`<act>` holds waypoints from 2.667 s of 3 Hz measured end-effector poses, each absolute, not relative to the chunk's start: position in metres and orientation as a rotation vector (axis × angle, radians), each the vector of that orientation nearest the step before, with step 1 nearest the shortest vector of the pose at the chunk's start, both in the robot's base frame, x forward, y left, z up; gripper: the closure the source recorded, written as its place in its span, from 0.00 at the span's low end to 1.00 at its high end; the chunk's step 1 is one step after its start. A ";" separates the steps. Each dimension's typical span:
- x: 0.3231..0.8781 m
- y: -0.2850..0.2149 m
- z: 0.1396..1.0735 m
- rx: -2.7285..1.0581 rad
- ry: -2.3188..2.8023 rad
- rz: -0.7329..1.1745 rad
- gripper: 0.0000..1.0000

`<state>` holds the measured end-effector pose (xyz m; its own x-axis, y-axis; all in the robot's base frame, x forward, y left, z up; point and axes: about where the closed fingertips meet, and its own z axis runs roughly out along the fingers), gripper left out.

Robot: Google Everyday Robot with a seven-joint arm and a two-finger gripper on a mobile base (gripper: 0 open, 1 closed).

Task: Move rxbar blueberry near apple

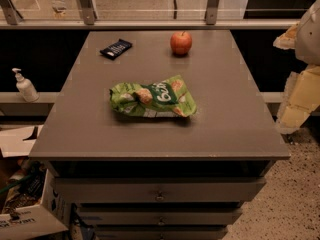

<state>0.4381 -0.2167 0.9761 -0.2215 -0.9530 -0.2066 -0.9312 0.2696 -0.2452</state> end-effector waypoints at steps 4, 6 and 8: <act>0.485 -0.207 0.947 -1.729 2.114 -0.076 0.00; 0.567 -0.172 0.901 -1.763 2.014 0.039 0.00; 0.621 -0.118 0.863 -1.754 1.878 0.260 0.00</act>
Offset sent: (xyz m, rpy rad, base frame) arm 0.0041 0.0026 -0.0054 0.0097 -0.0306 0.0307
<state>0.6214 -0.1175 0.8630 0.0046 -0.8591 -0.5118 -0.9659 0.1286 -0.2246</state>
